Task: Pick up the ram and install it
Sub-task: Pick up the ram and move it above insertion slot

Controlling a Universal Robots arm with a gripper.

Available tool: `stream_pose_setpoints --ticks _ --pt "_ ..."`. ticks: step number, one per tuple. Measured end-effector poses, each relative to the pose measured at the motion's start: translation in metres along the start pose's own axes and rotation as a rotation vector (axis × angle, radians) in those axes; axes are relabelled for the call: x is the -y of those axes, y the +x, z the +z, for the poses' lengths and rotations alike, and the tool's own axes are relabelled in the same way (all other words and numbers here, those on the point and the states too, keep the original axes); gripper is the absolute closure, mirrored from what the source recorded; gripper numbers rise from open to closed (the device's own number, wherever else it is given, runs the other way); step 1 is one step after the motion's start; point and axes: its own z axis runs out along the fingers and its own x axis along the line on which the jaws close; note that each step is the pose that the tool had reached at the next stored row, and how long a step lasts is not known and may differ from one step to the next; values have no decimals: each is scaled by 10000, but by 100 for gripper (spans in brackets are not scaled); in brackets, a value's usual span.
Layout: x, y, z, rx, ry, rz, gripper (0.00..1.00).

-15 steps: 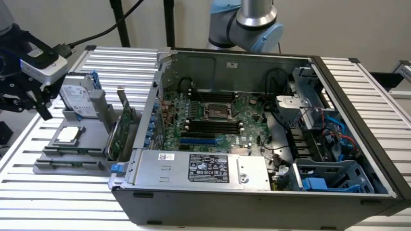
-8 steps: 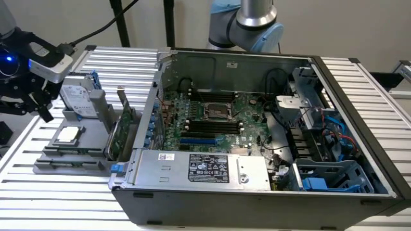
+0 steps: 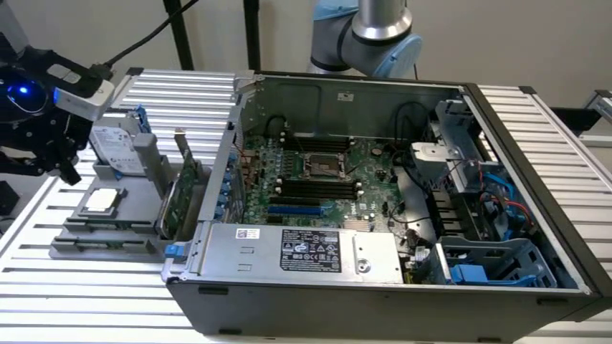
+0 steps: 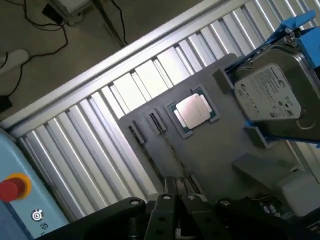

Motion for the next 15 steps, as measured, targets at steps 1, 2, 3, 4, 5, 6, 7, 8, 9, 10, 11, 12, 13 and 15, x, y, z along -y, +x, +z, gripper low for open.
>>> stream_pose_setpoints --ticks 1,2,3,4,5,6,7,8,9,10,11,12,13,15 --pt "0 0 6 -10 0 -179 100" --pt "0 0 13 -19 -1 -358 100" --pt "1 0 20 -28 -1 -539 100" --pt "1 0 27 -37 -1 -728 100" --pt "2 0 33 -47 -2 -909 100" --pt "2 0 40 -56 -2 -1088 100" --pt "2 0 47 -65 -2 -1268 100" --pt "3 0 53 -75 -3 -1454 100" --pt "3 0 59 -85 -3 -1637 100" --pt "3 -1 65 -94 -3 -1818 100" --pt "3 0 71 -104 -3 -1997 100" --pt "4 0 78 -112 -3 -2177 100" --pt "4 0 84 -123 -4 -2356 100" --pt "5 0 97 -142 -5 -2722 100"
